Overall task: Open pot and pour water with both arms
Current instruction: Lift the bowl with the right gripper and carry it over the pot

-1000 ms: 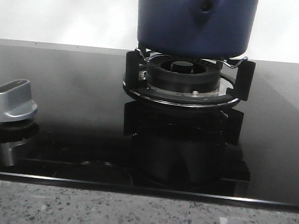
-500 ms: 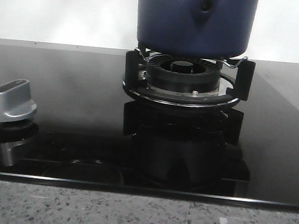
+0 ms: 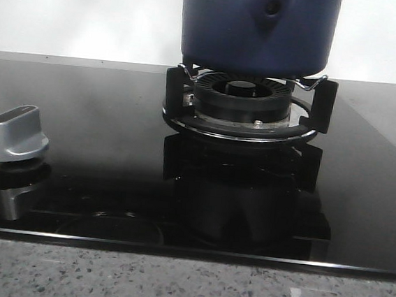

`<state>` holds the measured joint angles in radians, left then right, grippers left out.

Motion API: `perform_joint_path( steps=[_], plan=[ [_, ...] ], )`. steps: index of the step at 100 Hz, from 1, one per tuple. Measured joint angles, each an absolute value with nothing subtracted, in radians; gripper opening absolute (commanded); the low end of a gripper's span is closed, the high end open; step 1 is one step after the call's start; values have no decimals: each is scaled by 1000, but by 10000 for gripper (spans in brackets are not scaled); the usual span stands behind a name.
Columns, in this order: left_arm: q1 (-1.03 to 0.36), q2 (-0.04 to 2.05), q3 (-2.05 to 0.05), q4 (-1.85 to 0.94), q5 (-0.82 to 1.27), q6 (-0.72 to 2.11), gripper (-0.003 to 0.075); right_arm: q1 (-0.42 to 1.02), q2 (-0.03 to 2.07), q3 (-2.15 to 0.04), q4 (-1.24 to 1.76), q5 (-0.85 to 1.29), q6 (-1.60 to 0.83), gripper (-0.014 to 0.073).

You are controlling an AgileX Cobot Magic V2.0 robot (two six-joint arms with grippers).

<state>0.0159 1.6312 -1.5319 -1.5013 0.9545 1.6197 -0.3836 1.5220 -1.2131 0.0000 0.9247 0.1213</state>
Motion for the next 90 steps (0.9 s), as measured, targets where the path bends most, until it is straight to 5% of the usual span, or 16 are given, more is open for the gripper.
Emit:
perform_joint_path(
  steps=[34,90],
  plan=[
    [16,1631,-1532,-1501,955,1620,293,-325,1528,-1433,19,1115,89,-65],
    [16,1631,-1532,-1501,955,1620,293,-26,1694,-2005,52,1271,83,-64]
  ],
)
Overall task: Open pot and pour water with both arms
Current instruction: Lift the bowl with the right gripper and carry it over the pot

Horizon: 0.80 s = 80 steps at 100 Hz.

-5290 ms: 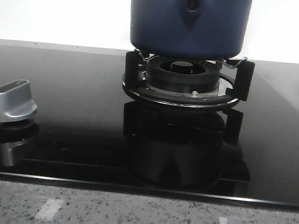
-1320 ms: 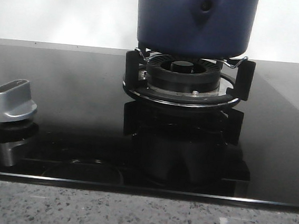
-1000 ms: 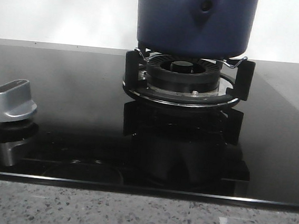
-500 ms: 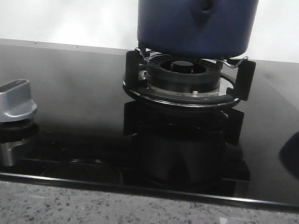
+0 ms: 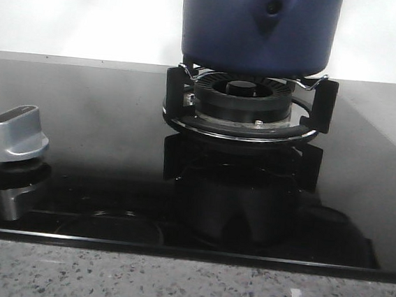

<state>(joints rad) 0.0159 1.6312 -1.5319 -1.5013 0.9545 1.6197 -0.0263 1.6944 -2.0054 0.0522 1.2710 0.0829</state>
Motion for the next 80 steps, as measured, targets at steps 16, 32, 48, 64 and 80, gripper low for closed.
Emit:
perform_joint_path(
  steps=[16,32,48,64,80],
  plan=[
    [16,1631,-1532,-1501,955,1620,293,57,1757,-2086,60,1272,83,-65],
    [16,1631,-1532,-1501,955,1620,293,126,1788,-2092,72,1238,77,-64],
    [16,1631,-1532,-1501,955,1620,293,183,1796,-2092,75,1158,53,-57],
    [16,1631,-1532,-1501,955,1620,293,223,1796,-2090,75,1083,34,-46],
    [16,1631,-1532,-1501,955,1620,293,242,1778,-2018,68,961,25,-46]
  ],
)
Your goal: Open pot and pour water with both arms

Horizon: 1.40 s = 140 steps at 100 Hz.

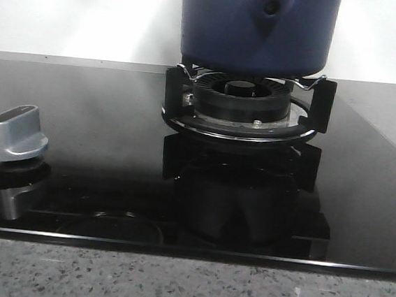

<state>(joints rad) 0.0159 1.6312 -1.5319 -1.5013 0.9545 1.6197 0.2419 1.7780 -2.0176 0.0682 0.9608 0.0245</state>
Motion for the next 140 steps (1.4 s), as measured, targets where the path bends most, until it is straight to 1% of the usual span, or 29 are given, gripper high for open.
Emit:
perform_joint_path(
  steps=[15,43,70,109,123,140],
  plan=[
    [16,1631,-1532,-1501,955,1620,293,244,1704,-1865,52,796,17,-46],
    [16,1631,-1532,-1501,955,1620,293,244,1544,-1522,41,376,-28,-46],
    [16,1631,-1532,-1501,955,1620,293,244,1479,-1253,0,-16,-37,-47],
    [16,1631,-1532,-1501,952,1620,293,244,1474,-1044,-36,-493,-39,-47],
    [16,1631,-1532,-1501,952,1620,293,244,1474,-1027,-61,-598,-39,-47],
    [16,1631,-1532,-1501,952,1620,293,244,1474,-1025,-67,-670,-39,-47]
  ],
)
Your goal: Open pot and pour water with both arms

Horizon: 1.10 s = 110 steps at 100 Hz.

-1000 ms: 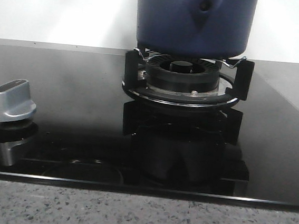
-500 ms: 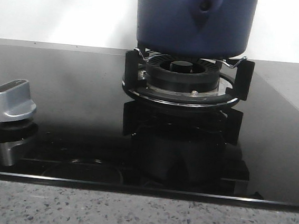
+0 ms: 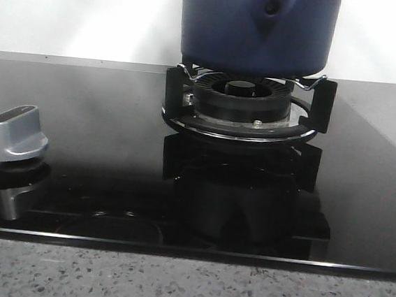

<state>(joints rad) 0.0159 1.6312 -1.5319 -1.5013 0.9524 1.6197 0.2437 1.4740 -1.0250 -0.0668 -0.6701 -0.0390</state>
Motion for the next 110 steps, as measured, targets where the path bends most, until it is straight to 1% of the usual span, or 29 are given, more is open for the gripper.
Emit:
perform_joint_path(
  steps=[25,56,110],
  plan=[
    [16,1631,-1532,-1501,952,1620,293,244,1480,-1001,-71,-832,-39,-47],
    [16,1631,-1532,-1501,949,1620,293,244,1521,-997,-73,-951,-39,-47],
    [16,1631,-1532,-1501,949,1620,293,244,1521,-997,-73,-995,-39,-47]
  ],
)
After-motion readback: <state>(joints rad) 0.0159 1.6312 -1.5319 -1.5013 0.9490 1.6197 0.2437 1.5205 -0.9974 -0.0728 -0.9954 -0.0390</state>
